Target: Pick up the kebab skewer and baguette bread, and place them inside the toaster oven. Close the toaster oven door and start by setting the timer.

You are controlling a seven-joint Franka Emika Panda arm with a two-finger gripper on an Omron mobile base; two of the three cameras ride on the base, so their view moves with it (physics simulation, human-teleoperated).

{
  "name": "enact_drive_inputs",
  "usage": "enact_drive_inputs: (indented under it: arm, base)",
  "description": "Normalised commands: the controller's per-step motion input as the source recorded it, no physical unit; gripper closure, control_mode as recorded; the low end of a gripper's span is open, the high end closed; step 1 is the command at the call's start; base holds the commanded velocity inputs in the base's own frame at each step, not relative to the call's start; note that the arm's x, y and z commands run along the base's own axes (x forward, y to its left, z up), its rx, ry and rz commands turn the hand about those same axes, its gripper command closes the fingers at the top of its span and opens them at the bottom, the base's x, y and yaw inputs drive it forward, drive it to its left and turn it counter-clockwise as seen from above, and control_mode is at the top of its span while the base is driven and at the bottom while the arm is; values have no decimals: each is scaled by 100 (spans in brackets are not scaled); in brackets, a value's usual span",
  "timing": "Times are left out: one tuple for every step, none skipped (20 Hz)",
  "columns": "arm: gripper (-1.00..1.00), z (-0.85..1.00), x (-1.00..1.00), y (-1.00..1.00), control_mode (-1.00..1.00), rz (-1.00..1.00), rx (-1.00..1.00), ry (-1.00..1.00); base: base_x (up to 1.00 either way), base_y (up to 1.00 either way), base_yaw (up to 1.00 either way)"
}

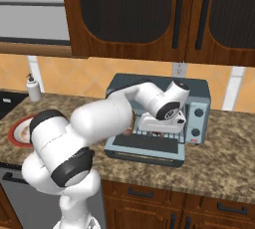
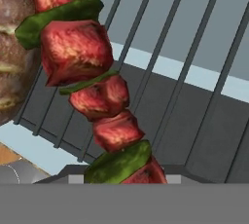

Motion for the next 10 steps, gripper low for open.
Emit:
enact_drive_inputs:
  arm:
    - [100, 0, 0, 0, -100, 0, 0, -1]
    - [100, 0, 0, 0, -100, 0, 0, 0]
    - [100, 0, 0, 0, -100, 0, 0, -1]
    - [100, -9, 0, 0, -100, 0, 0, -1]
    - [-100, -11, 0, 0, -100, 0, 0, -1]
    - [-100, 0, 0, 0, -100, 0, 0, -2]
    - [-100, 0, 0, 0, -100, 0, 0, -3]
    - [-100, 0, 0, 0, -100, 0, 0, -5]
    - [-100, 0, 0, 12, -100, 0, 0, -6]
    - [-100, 0, 0, 14, -100, 0, 0, -7]
  base:
    - [0, 0, 0]
    - [0, 0, 0]
    - [0, 0, 0]
    - [0, 0, 0]
    - [0, 0, 0]
    - [0, 0, 0]
    - [0, 0, 0]
    - [0, 0, 0]
    - [0, 0, 0]
    - [0, 0, 0]
